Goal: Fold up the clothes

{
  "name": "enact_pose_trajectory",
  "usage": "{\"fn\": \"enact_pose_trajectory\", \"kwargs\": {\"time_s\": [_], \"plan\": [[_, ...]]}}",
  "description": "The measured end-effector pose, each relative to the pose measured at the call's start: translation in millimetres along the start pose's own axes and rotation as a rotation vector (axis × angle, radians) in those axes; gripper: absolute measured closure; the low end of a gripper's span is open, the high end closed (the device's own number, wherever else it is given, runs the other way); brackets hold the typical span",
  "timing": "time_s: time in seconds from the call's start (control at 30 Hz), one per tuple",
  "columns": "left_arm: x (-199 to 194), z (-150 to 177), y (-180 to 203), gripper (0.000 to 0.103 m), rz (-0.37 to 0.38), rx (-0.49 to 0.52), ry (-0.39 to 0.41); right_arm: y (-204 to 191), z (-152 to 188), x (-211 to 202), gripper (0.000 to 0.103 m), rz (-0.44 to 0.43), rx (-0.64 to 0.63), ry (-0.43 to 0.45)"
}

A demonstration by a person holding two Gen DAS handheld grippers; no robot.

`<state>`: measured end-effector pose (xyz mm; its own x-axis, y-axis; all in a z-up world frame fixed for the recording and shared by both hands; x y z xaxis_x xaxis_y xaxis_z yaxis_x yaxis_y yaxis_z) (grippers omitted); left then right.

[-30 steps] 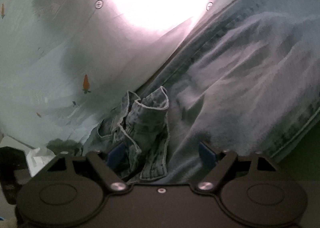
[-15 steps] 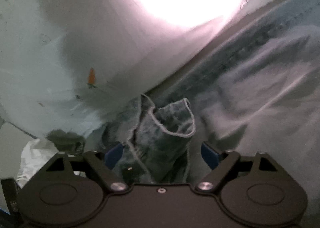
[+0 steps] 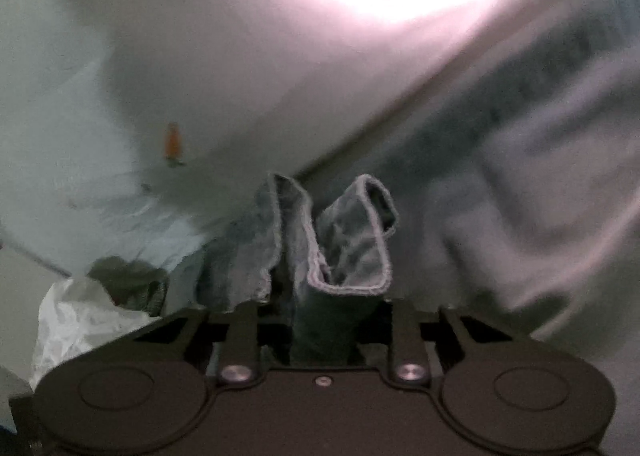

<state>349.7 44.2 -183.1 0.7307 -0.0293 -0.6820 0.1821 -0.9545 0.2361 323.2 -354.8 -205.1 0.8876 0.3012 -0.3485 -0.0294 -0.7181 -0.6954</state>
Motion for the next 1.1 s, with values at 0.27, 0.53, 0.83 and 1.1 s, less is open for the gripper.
{"fn": "enact_pose_trajectory", "kwargs": {"time_s": [0.27, 0.53, 0.83, 1.1], "plan": [[-24, -2, 38, 0.001, 0.036, 0.14, 0.055, -24, -54, -82, 0.081, -0.102, -0.072, 0.221], [-1, 38, 76, 0.0, 0.025, 0.322, -0.019, 59, -9, -75, 0.064, 0.298, -0.195, 0.078], [-2, 34, 86, 0.0, -0.016, 0.378, -0.051, 64, -12, -103, 0.027, 0.337, -0.159, 0.098], [-28, 24, 135, 0.0, 0.037, 0.445, 0.027, 111, -26, -193, 0.018, 0.454, -0.057, 0.237]]}}
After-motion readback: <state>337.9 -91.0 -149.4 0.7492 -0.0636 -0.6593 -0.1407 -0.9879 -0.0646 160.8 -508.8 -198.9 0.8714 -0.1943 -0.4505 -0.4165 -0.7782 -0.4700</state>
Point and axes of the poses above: each gripper's, at about its wrist camera, not at the fingertips, and x roughly the way its jaws point, y to its right, z to its underside, the point moved 1 cm from there along x, roughly the way its jaws point, and after that the axes turned 14 degrees about y, right-handed, at the moved point
